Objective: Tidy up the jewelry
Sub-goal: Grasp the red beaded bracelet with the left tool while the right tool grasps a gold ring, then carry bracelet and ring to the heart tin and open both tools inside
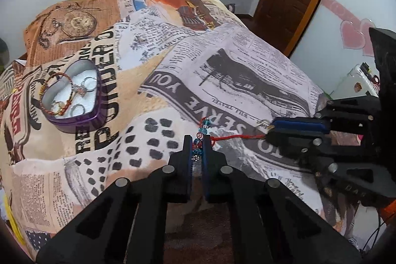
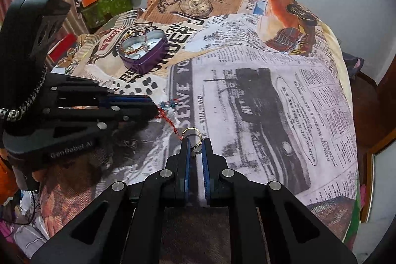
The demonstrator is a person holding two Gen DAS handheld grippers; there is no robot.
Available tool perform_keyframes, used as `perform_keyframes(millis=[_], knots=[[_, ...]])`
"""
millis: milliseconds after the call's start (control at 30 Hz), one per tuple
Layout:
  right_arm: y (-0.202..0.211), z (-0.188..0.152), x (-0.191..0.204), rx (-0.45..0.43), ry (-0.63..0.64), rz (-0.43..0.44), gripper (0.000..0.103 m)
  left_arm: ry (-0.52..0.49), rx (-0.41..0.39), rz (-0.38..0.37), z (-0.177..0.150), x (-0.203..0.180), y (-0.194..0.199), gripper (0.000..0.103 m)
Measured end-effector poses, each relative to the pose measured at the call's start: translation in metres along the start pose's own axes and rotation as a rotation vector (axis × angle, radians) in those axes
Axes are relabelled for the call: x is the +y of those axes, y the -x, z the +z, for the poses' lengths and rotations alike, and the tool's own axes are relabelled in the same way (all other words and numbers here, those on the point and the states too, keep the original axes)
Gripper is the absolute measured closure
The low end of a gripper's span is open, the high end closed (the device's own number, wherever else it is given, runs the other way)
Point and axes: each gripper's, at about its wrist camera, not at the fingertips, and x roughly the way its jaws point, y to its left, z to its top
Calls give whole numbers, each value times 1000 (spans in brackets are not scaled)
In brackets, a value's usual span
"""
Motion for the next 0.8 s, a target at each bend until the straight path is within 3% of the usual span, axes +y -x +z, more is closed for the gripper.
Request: perform_keyframes(millis=[300, 800], knots=[[13, -4, -8, -8, -19, -38, 95, 69, -47, 42, -8, 20, 23, 98], [34, 5, -4, -51, -30, -61, 95, 112, -241, 127, 0, 50, 112, 98]])
